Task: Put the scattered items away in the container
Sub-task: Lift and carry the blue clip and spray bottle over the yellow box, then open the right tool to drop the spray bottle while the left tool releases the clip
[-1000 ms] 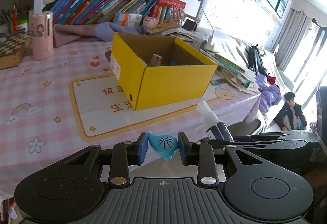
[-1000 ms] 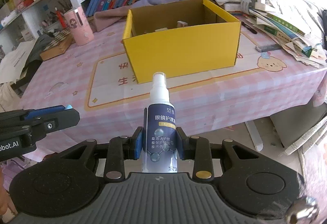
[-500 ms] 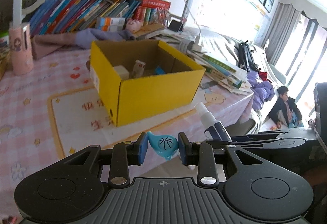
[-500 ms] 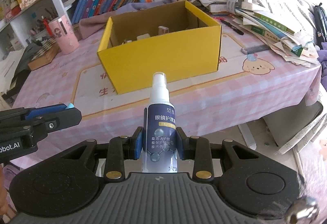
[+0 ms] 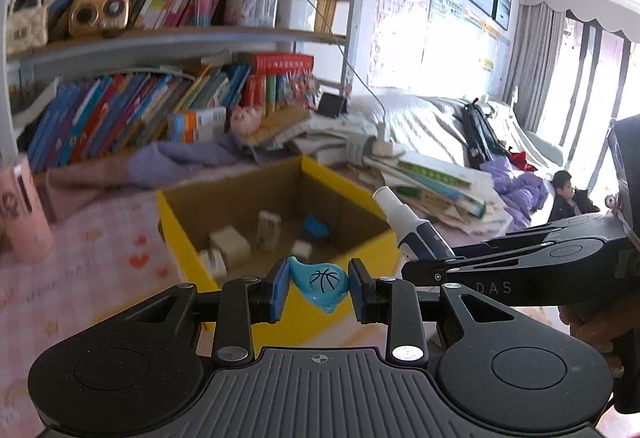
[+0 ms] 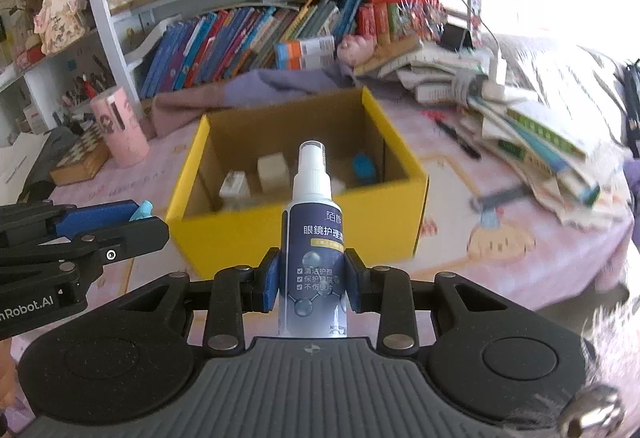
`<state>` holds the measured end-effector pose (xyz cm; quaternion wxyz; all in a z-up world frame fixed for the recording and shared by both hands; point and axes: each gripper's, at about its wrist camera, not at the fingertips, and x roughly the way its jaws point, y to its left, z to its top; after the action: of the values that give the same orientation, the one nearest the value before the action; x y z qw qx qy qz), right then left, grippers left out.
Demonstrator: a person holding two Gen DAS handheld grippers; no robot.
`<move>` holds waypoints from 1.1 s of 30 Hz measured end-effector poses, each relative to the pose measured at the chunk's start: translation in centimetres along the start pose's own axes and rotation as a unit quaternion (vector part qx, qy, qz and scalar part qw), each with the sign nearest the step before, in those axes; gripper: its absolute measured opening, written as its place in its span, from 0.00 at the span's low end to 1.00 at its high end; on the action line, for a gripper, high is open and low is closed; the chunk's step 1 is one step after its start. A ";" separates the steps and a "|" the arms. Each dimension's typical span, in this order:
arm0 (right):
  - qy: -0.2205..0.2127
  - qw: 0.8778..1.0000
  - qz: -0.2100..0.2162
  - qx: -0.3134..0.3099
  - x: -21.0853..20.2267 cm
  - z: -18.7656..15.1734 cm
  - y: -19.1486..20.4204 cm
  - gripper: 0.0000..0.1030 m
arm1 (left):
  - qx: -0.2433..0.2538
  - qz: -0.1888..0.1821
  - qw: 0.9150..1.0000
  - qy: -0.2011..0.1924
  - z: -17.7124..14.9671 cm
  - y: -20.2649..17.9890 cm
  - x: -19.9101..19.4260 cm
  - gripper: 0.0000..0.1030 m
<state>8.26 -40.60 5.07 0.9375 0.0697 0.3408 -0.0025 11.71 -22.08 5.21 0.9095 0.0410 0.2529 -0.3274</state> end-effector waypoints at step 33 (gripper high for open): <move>0.156 0.949 0.163 -0.221 23.0 12.3 -1.3 0.30 | 0.006 0.146 0.978 0.150 1.9 1.3 16.9 0.30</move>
<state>33.66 -42.56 -0.48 0.8523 -0.0850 0.4586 0.2367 24.42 -31.22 -1.46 0.8990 0.1317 0.3754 -0.1830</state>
